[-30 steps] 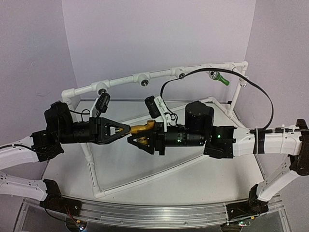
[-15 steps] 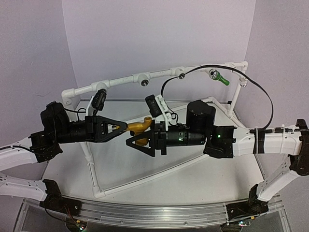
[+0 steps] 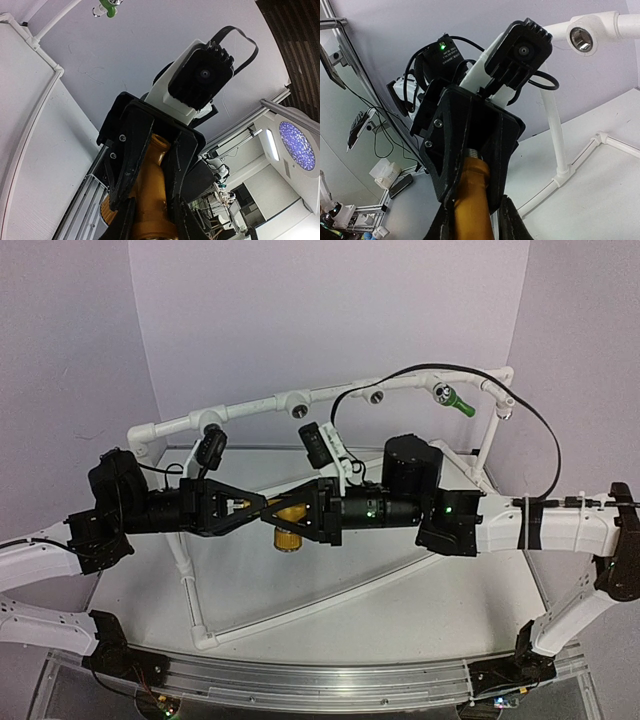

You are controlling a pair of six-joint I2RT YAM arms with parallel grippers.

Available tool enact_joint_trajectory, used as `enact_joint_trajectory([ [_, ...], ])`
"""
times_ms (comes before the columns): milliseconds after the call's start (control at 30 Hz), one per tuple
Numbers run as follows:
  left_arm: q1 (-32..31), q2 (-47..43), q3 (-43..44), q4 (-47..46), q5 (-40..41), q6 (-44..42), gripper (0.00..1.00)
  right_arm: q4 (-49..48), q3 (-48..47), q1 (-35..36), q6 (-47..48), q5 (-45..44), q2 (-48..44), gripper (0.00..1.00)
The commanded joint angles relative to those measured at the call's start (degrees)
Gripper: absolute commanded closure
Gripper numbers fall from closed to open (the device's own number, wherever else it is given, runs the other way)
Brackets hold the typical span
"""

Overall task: Install the water faucets
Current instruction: Pass from the left arm to the right

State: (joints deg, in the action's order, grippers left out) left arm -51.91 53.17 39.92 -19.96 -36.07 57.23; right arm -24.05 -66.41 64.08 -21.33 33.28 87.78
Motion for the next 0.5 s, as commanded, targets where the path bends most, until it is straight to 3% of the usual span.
enact_joint_trajectory([
  [0, -0.4, 1.2, 1.0, -3.3, -0.9, -1.7, 1.0, -4.9, -2.7, 1.2, -3.0, 1.2, 1.4, 1.0],
  [67, -0.5, 0.6, 0.8, -3.2, 0.2, -1.5, 0.95, -6.4, 0.1, 1.1, -3.2, -2.1, -0.2, 1.0],
  [200, -0.4, -2.3, -0.9, -2.5, 4.4, -1.7, 0.34, -6.7, 4.0, 1.1, -2.1, -8.5, -4.2, 1.0],
  [267, -0.3, -4.8, -0.8, 1.4, 7.7, -4.4, 0.1, -5.8, 5.7, 1.0, -1.2, -11.0, -6.5, 1.0],
  [333, -0.3, -7.6, 0.7, 9.2, 12.1, -8.4, 0.02, -3.8, 7.5, 0.8, 0.1, -14.3, -9.3, 1.0],
  [467, -0.3, -10.8, 2.6, 20.7, 22.2, -13.0, 0.02, 8.3, 5.0, 1.5, 6.1, -24.0, -13.5, 1.0],
])
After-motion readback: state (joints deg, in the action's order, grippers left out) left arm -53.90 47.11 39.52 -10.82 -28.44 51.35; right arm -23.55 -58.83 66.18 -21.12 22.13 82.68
